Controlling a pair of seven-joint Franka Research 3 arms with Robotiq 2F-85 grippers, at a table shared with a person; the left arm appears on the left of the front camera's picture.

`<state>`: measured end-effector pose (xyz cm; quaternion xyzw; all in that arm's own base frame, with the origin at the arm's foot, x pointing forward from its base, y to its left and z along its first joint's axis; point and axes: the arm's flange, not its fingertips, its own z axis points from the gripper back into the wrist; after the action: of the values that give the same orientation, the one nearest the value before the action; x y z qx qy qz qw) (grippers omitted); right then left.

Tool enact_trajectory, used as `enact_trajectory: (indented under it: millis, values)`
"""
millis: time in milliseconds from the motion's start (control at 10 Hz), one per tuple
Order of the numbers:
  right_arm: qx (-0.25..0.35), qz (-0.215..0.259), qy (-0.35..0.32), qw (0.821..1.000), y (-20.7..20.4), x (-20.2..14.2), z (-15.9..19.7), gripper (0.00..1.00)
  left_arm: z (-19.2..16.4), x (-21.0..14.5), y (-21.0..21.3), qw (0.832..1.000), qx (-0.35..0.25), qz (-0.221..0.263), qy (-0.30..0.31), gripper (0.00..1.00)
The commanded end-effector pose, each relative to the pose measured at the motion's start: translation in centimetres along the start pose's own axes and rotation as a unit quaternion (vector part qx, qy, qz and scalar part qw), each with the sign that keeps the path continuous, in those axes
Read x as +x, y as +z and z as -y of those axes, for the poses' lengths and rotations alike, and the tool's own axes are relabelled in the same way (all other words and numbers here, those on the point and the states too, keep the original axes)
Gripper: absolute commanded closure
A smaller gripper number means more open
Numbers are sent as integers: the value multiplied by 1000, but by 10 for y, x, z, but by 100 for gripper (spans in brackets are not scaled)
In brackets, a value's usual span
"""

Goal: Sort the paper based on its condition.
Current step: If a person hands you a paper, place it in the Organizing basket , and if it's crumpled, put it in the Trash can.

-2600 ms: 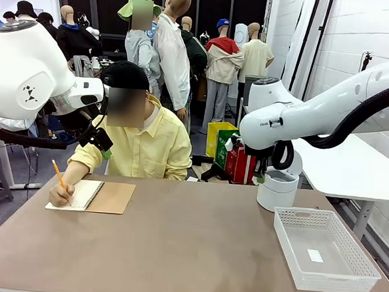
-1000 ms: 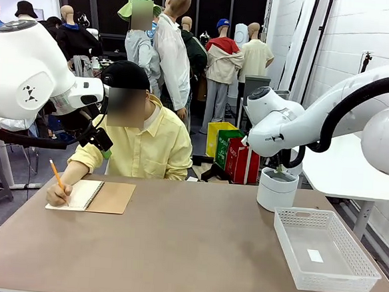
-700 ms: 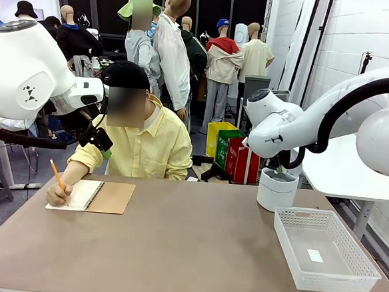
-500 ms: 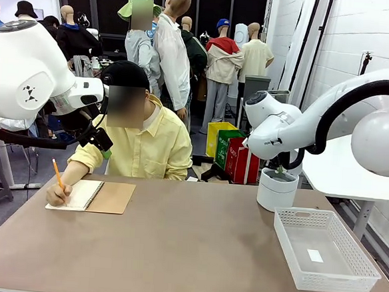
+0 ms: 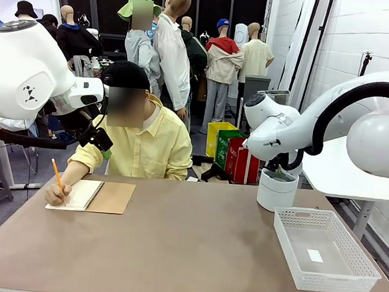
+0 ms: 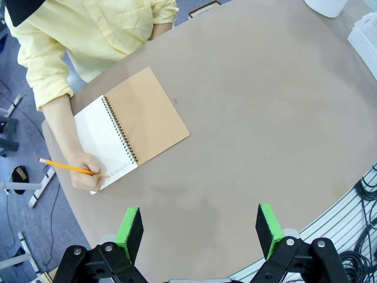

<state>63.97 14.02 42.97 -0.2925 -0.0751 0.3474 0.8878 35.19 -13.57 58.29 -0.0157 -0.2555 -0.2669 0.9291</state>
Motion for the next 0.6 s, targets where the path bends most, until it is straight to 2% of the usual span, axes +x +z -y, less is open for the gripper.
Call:
enact_trajectory:
  millis: [0,100,500]
  values:
    - [-8,-9,-15,1000,3,0,0,13,-1,0,0,1000,-1,3,0,0]
    - [-8,-4,-19,1000,7,-2,2,0,-1,0,0,1000,-1,3,0,0]
    - [14,21,-14,1000,37,-6,6,0,-1,0,0,1000,-1,3,0,0]
